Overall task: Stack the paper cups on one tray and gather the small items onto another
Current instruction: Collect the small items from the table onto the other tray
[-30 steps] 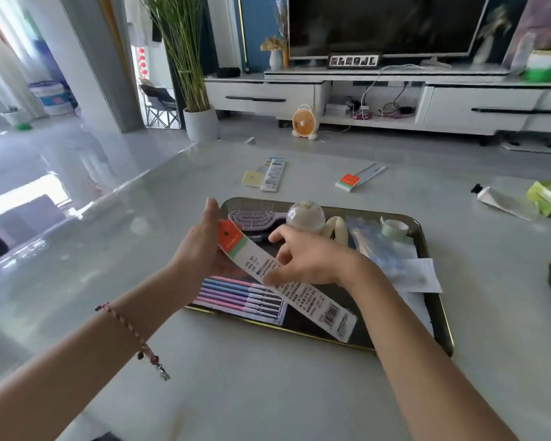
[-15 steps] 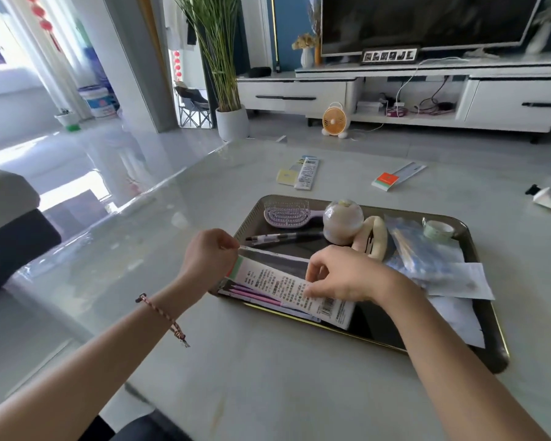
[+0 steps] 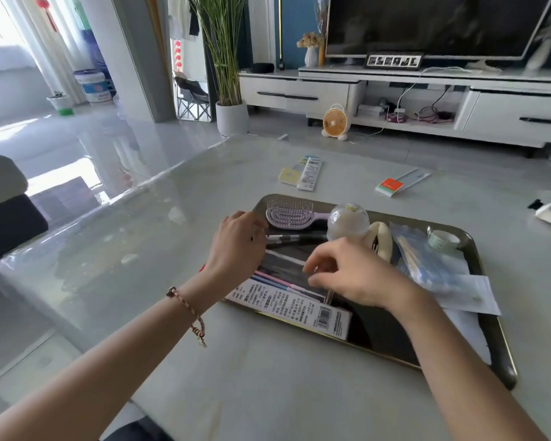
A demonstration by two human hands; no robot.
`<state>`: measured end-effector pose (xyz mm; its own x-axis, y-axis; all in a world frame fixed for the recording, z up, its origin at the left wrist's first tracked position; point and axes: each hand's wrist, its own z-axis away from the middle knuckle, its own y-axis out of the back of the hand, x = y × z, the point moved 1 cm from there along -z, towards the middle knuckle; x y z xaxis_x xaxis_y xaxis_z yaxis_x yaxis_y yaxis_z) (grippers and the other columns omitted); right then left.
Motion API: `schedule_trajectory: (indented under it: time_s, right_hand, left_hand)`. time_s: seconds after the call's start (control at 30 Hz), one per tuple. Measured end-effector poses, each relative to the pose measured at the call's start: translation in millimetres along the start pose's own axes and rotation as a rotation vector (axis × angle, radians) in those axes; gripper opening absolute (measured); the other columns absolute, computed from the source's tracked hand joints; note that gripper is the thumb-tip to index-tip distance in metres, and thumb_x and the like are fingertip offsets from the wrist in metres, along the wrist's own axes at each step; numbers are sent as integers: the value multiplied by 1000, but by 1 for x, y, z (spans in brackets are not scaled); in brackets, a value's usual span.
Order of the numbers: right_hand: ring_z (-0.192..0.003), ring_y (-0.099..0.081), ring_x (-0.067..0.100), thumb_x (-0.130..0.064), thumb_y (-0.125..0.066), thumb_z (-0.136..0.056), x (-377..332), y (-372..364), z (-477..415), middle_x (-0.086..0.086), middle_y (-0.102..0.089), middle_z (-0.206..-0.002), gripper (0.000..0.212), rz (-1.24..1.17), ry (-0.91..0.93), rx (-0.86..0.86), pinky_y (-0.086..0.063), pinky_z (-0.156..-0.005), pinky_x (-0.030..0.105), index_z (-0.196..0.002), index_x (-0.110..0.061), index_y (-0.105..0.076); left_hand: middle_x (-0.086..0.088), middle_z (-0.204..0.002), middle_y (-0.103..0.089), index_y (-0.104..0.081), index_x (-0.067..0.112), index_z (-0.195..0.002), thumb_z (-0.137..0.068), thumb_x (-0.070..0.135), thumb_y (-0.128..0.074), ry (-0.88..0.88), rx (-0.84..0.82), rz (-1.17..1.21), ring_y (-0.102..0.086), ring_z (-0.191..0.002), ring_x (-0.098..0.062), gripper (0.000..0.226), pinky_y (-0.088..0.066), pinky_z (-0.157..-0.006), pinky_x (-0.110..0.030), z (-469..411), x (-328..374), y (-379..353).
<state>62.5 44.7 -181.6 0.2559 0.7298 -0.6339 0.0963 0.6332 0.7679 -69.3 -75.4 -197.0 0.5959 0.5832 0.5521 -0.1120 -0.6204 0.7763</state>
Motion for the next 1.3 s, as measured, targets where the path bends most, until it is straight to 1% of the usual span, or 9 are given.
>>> schedule_trajectory:
  time_s: [0.23, 0.43, 0.6, 0.67, 0.73, 0.83, 1.0, 1.13, 1.3]
  right_hand:
    - [-61, -52, 10, -16, -62, -87, 21, 83, -22, -1, -63, -76, 4, -171, -148, 289, -42, -59, 23, -84, -17, -65]
    - [-60, -45, 18, -17, -60, -88, 109, 120, -120, 10, -51, -75, 15, -255, -585, 473, -37, -51, 24, -97, -7, -55]
    - [-103, -57, 30, -38, -64, -76, 179, 125, -174, 15, -60, -112, 45, -184, -851, 709, -51, -79, 31, -109, -7, -59]
    - [-113, -53, 28, -55, -64, -73, 187, 132, -189, 13, -55, -120, 57, -17, -954, 636, -50, -89, 33, -111, -13, -57]
    - [-102, -57, 23, -64, -67, -67, 191, 135, -197, 10, -57, -108, 63, 49, -1010, 405, -49, -76, 28, -105, -15, -56]
    - [-88, -57, 23, -44, -58, -87, 201, 141, -216, 11, -54, -113, 42, -40, -928, 200, -38, -70, 26, -113, -11, -54]
    - [-123, -50, 31, -41, -57, -89, 205, 140, -216, 16, -50, -136, 59, 103, -814, 332, -39, -100, 33, -131, -1, -48]
    - [-90, -54, 26, -27, -57, -90, 214, 135, -211, 13, -56, -103, 40, -151, -675, 295, -45, -78, 32, -121, -2, -55]
    - [-67, -50, 17, -23, -54, -90, 217, 128, -195, 14, -52, -104, 35, -399, -663, 431, -41, -58, 26, -120, -4, -57]
  left_hand:
    - [-8, -123, -59, -61, 10, -114, -90, 8, -45, -33, -53, 11, -53, -111, -24, 29, -36, -83, -25, -65, 20, 1]
    - [-10, -127, -58, -60, 8, -118, -89, 5, -41, -17, -142, 29, -56, -111, -26, 34, -42, -82, -26, -139, 39, -21]
    - [-10, -130, -53, -55, 10, -122, -90, 10, -45, -86, -246, -80, -50, -118, -26, 34, -40, -91, -31, -172, 33, -52]
    - [-10, -130, -51, -53, 12, -124, -91, 14, -46, -101, -264, -128, -47, -120, -26, 34, -40, -95, -35, -186, 25, -61]
    - [-11, -132, -51, -51, 12, -126, -91, 18, -48, -73, -278, -133, -47, -120, -27, 35, -39, -94, -34, -193, 18, -63]
    - [-12, -133, -51, -51, 10, -125, -91, 22, -52, -29, -296, -127, -49, -119, -28, 36, -40, -93, -33, -212, 10, -75]
    - [-13, -105, -62, -62, 8, -92, -85, 46, -58, 46, -354, -199, -55, -104, -31, 39, -46, -83, -34, -232, 17, -103]
    - [-13, -103, -57, -55, 6, -105, -76, 59, -61, 107, -432, -290, -56, -97, -29, 61, -46, -76, -30, -228, 24, -122]
    - [-15, -114, -54, -52, 7, -118, -78, 41, -67, 169, -506, -329, -55, -106, -28, 54, -50, -83, -30, -224, 34, -117]
